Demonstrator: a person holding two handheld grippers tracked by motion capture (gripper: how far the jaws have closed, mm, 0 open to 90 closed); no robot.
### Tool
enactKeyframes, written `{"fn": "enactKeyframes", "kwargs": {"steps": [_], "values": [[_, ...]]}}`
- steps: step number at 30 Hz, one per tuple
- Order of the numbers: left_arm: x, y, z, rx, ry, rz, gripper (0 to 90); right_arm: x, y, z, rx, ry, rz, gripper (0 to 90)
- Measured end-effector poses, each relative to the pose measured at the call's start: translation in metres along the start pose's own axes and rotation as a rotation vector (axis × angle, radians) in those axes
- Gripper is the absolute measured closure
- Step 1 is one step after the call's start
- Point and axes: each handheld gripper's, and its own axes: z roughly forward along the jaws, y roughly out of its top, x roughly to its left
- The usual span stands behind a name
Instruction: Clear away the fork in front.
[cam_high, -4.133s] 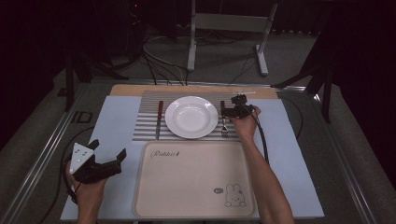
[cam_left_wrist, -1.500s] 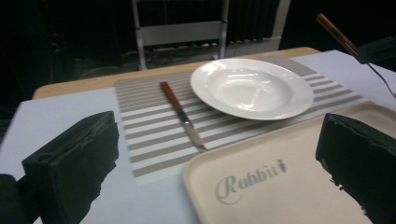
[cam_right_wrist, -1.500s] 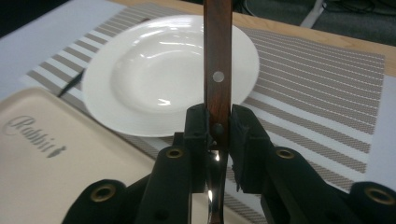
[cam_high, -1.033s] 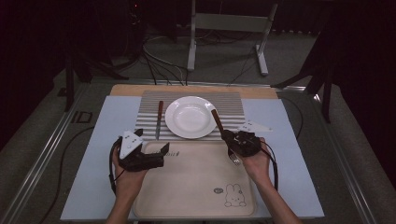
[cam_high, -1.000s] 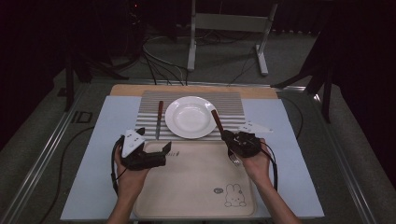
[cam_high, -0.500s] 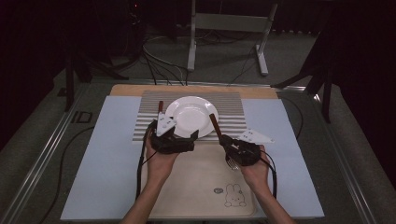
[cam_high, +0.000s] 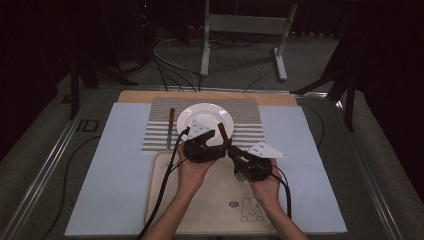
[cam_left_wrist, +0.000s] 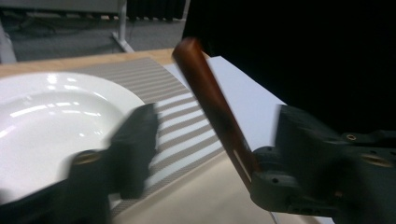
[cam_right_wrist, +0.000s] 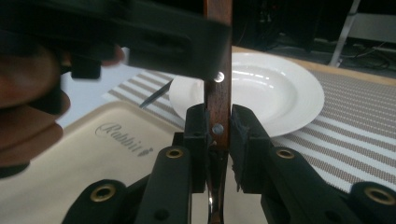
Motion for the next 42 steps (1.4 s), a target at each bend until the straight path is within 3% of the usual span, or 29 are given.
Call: {"fn": "enactKeyframes", "kwargs": {"steps": [2,9,10,11,14,17,20,26,42], "values": [[0.002,-0.001,0.002,-0.006,-0.029,-0.026,51.7,0.001,0.000,0.000,-0.011,-0.004,0.002,78.0],[0.003,-0.004,0.007,0.004,-0.123,-0.073,75.2,0.006,-0.001,0.002,-0.022,-0.017,-0.007,78.1],[0.002,-0.004,0.008,0.007,-0.137,-0.072,78.9,0.006,-0.002,0.003,-0.020,-0.014,-0.002,78.0],[0.001,-0.004,0.007,0.014,-0.126,-0.058,80.0,0.005,-0.002,0.004,-0.017,-0.007,0.003,77.9],[0.001,-0.003,0.007,0.032,-0.111,-0.050,80.3,0.003,-0.002,0.004,-0.004,0.020,0.022,76.6],[0.003,-0.003,0.007,0.035,-0.108,-0.050,80.4,-0.001,0.000,0.005,-0.008,0.034,0.044,54.5],[0.002,-0.002,0.006,0.031,-0.104,-0.042,80.3,-0.002,0.002,0.004,0.007,-0.003,0.053,38.5],[0.002,-0.001,0.004,0.034,-0.098,-0.031,80.3,-0.008,0.002,0.002,0.035,-0.051,0.051,20.6],[0.007,0.004,-0.002,0.030,-0.098,-0.019,80.3,-0.026,0.000,-0.015,0.058,-0.105,0.044,15.1]]}}
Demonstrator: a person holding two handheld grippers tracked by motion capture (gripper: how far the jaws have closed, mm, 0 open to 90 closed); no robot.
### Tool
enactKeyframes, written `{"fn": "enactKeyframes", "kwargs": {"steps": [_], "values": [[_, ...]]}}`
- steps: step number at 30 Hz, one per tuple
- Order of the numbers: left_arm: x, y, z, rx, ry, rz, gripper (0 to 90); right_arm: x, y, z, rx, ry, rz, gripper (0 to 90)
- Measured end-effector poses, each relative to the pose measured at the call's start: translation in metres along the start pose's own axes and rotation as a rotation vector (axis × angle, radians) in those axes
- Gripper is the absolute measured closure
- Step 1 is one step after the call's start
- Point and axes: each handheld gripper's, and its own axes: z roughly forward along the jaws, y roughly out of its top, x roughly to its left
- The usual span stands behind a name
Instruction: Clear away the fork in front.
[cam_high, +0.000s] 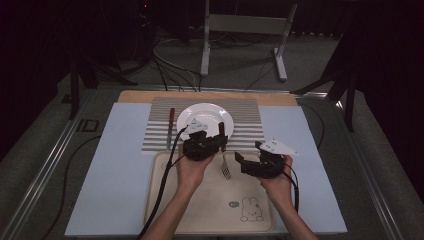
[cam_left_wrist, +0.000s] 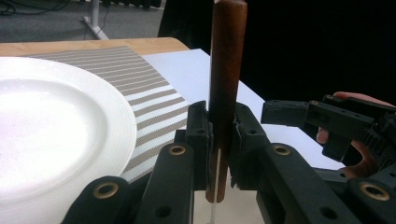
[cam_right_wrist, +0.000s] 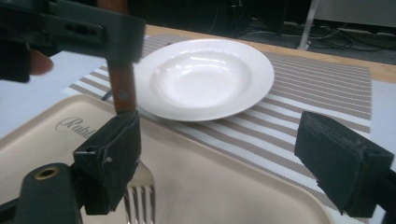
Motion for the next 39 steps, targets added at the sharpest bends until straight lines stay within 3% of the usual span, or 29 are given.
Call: {"fn": "enactKeyframes", "kwargs": {"steps": [15,39], "values": [[0.011,0.006,-0.019,-0.008,0.003,0.013,80.2,-0.019,-0.014,-0.016,0.004,-0.049,-0.008,12.7],[0.032,0.012,-0.054,0.006,0.011,0.041,80.1,-0.032,-0.021,-0.030,-0.019,-0.051,0.011,11.3]]}}
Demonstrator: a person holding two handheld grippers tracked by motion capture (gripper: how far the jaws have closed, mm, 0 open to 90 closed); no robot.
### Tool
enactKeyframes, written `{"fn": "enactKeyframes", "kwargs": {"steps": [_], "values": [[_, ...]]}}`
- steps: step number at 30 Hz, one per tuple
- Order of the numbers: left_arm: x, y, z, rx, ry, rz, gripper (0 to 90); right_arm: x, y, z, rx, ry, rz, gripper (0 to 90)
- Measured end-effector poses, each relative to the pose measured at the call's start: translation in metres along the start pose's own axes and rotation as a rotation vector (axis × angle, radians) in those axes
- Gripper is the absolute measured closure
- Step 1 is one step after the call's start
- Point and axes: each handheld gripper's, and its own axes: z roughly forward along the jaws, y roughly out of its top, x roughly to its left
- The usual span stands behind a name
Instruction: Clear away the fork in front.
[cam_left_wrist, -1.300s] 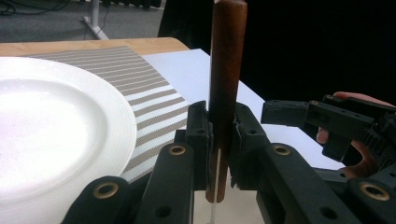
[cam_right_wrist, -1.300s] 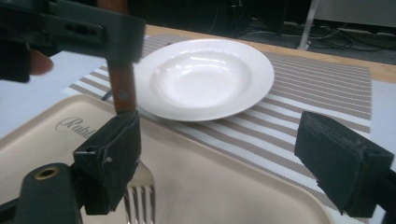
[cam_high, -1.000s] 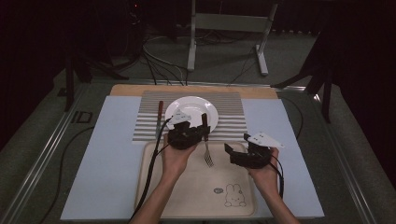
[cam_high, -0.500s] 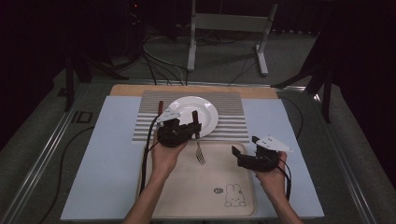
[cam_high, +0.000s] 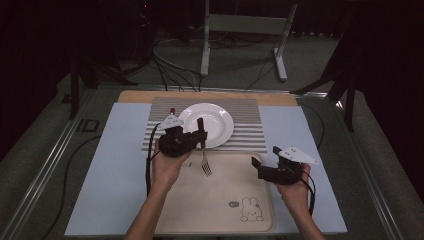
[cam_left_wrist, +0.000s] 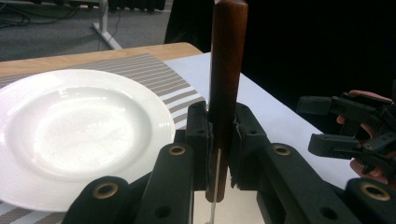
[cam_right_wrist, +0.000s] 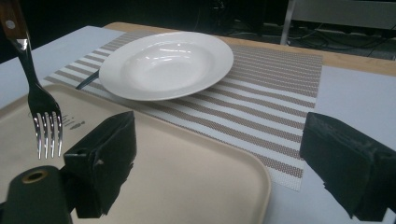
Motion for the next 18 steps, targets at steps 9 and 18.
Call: {"fn": "enactKeyframes", "kwargs": {"steps": [9,18], "values": [[0.006,0.000,-0.012,0.009,0.002,0.010,80.1,-0.001,0.000,-0.003,-0.012,-0.011,-0.006,11.3],[0.010,0.000,-0.021,0.018,-0.005,0.024,80.1,-0.002,-0.002,-0.002,-0.008,-0.011,-0.014,11.4]]}}
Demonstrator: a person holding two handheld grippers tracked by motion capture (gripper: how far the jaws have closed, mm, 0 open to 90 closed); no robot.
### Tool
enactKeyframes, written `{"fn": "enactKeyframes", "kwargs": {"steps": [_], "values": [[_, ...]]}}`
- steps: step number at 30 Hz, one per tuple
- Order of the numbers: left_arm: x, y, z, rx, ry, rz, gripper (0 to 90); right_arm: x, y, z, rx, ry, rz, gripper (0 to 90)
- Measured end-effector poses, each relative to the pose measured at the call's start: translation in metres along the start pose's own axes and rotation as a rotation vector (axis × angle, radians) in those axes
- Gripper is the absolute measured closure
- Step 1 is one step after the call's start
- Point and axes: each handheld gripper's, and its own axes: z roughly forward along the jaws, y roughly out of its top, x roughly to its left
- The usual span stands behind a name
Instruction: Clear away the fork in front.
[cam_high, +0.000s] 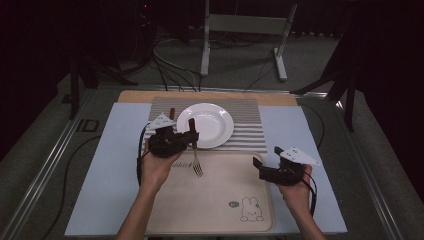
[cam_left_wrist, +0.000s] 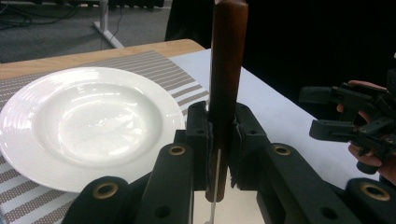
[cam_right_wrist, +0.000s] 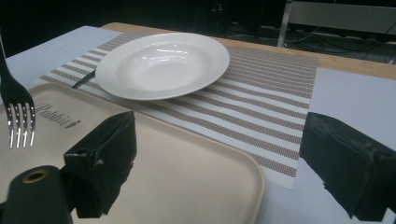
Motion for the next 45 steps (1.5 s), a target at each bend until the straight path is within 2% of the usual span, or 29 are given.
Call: {"fn": "enactKeyframes", "kwargs": {"steps": [21,29,38,41,43,45], "values": [[0.012,-0.005,-0.027,0.036,-0.020,0.019,80.0,-0.002,-0.002,0.000,0.007,-0.006,0.002,11.6],[0.016,-0.012,-0.044,0.060,-0.018,0.007,80.0,-0.002,-0.003,0.001,0.012,-0.007,0.004,11.6],[0.022,-0.024,-0.066,0.111,0.000,-0.003,80.1,-0.003,-0.004,0.003,0.019,-0.009,0.008,11.7],[0.025,-0.028,-0.069,0.140,-0.032,-0.031,80.3,-0.002,-0.004,0.003,0.019,-0.007,0.008,11.7],[0.026,-0.032,-0.069,0.171,-0.035,-0.040,80.3,-0.002,-0.004,0.003,0.020,-0.007,0.009,11.8],[0.026,-0.033,-0.068,0.181,-0.039,-0.047,80.3,-0.002,-0.004,0.003,0.022,-0.008,0.009,11.8]]}}
